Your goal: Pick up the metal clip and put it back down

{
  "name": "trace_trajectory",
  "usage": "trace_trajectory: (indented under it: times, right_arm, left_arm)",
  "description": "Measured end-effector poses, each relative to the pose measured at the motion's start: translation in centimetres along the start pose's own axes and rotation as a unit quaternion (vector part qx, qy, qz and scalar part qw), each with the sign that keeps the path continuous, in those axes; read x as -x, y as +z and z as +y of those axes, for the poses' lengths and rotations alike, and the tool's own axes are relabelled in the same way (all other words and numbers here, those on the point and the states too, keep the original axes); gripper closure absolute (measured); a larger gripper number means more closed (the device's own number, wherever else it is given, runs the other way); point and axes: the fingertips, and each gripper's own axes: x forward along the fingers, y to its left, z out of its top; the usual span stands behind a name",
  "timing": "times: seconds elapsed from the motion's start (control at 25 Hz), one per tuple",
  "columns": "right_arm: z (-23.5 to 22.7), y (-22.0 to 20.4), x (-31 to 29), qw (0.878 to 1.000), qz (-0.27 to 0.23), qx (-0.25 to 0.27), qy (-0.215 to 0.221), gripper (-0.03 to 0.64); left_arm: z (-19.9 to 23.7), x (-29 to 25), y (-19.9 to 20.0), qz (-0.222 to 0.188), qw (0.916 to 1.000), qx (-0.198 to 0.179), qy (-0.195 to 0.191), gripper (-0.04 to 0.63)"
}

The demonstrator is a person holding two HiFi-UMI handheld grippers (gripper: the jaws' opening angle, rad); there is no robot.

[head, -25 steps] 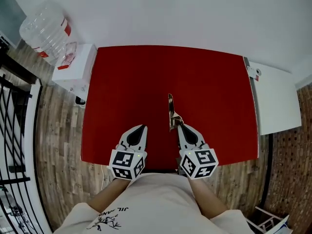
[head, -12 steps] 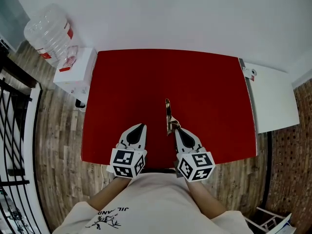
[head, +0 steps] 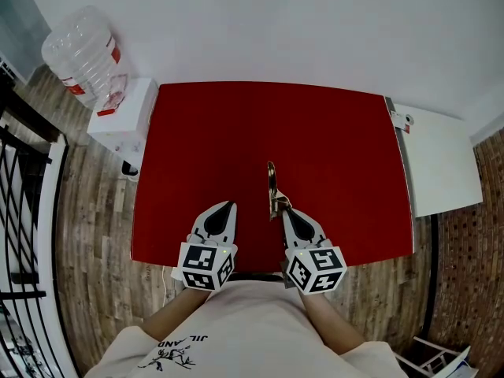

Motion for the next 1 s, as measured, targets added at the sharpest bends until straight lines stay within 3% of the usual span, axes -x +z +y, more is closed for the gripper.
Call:
trace_trajectory:
  times: [0.16,0.4,1.0]
  right_arm:
    - [-0.11,-0.06,-0.01,1.000,0.000,-0.001,0.000,0.609]
    - [-0.03,0.11,-0.01,1.000,-0.002,-0.002,0.001,0.609]
    - [-0.31,-0.03,-0.13,1.000,0.002,-0.005,0.000,0.609]
  left_arm:
    - [-0.04,-0.18,-0.28,0.005,0.9998,0.020,-0.005,0.591]
    - [0.00,-0.23,0.01,0.001,1.0000,0.003,0.001,0.591]
    - [-0.10,-0.52,-0.24,0.004,1.0000,0.008,0.000,0.591]
